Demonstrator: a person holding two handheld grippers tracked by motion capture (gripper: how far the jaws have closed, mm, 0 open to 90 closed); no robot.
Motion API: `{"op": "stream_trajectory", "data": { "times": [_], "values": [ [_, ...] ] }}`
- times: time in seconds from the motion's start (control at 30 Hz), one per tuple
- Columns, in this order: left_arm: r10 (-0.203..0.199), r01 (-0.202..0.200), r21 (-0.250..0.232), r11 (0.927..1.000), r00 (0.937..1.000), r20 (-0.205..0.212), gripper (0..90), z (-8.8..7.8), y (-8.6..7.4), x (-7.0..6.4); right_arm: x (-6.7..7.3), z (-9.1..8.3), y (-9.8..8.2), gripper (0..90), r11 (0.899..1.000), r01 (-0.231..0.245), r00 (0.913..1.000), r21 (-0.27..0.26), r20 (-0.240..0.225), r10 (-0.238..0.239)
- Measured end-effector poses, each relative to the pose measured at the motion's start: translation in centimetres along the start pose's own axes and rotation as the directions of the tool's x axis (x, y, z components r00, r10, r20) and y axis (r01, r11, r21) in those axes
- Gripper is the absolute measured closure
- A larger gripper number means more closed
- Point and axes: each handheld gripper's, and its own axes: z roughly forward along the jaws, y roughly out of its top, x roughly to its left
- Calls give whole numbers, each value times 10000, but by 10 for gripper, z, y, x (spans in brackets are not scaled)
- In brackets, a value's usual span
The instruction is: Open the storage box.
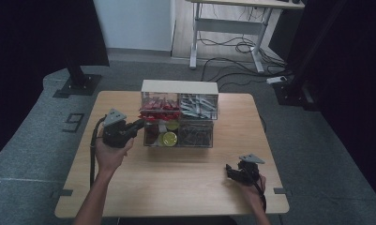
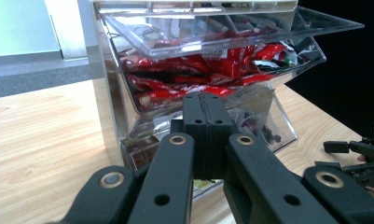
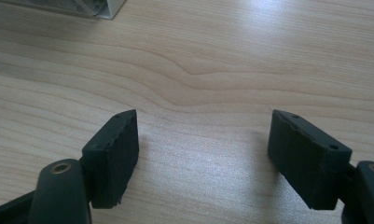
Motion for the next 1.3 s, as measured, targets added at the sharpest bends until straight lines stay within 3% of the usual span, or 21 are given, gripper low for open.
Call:
{"op": "stream_trajectory", "data": {
  "times": [0.17, 0.47, 0.77, 1.3],
  "values": [
    [70, -70, 167, 9998, 10000, -13, 900, 6, 5, 1, 0, 0, 0, 247, 10000, -9, 10000, -3, -3, 9],
    [89, -89, 36, 10000, 9999, 63, 900, 6, 14, 0, 0, 0, 0, 248, 10000, 6, 10000, 11, -2, -6],
    [73, -74, 28, 10000, 9996, 290, 900, 7, 20, -2, 0, 0, 0, 248, 10000, 6, 10000, 8, -3, -6],
    [102, -110, 235, 9997, 9994, 319, 900, 17, 26, -6, 0, 0, 0, 248, 10000, -4, 10000, 1, -11, 4]
  ]
}}
